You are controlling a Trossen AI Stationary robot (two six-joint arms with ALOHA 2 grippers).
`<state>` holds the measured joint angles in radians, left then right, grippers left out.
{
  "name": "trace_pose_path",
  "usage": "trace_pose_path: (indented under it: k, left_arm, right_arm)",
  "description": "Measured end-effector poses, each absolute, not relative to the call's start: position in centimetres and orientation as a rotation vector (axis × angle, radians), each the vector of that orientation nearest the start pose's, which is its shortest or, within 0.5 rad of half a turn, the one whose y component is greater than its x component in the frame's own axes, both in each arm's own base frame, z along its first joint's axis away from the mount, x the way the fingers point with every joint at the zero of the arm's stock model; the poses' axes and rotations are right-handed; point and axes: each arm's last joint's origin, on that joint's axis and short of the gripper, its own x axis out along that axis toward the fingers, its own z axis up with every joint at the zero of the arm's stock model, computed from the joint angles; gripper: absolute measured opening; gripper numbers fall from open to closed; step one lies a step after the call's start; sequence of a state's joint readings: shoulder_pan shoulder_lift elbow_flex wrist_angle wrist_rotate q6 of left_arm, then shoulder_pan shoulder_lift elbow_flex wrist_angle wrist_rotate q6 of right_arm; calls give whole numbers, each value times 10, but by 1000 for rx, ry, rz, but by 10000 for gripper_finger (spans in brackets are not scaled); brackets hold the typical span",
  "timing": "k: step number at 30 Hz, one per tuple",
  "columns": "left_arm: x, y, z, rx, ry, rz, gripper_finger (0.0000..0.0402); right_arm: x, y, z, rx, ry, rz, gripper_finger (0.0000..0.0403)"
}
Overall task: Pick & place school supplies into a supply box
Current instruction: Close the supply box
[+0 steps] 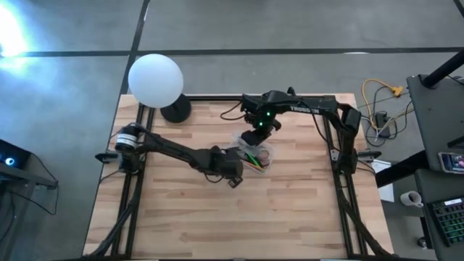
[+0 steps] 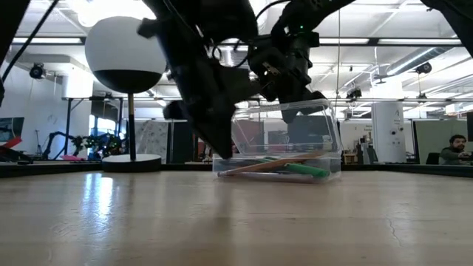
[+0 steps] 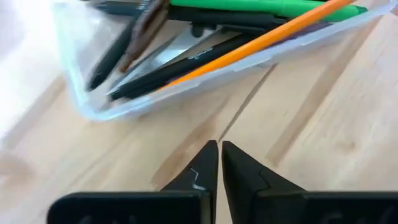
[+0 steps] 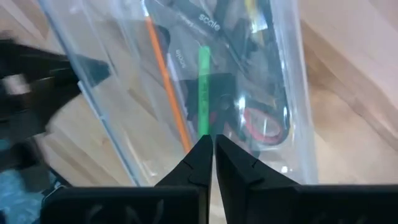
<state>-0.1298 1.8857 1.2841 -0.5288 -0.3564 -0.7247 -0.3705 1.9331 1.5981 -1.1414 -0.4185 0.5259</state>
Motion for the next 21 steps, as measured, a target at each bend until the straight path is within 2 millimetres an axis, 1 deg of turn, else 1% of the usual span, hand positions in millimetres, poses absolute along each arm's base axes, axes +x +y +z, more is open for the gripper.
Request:
trace_pose_path:
  k: [3,6,8,12,15,18,21]
  left_arm:
    - [366,-41,187,-374,955,601,6]
    - [360,-41,191,-408,940,616,6]
    - [357,-40,196,-429,922,621,6]
    - [357,-41,198,-430,917,615,6]
    - [356,-42,195,-428,931,605,6]
    - [351,-43,186,-427,971,592,6]
    - [348,-46,176,-464,953,587,6]
  right_arm:
    - [355,-120,228,999,1363,-325,13]
    - [357,-115,219,1008,1355,-325,13]
    - [357,-110,211,1016,1360,-327,13]
    - [354,-104,194,1026,1379,-335,13]
    - [350,-103,181,1051,1381,-344,13]
    - [346,-101,171,1071,1380,-345,13]
    - [342,-100,163,1075,1382,-347,13]
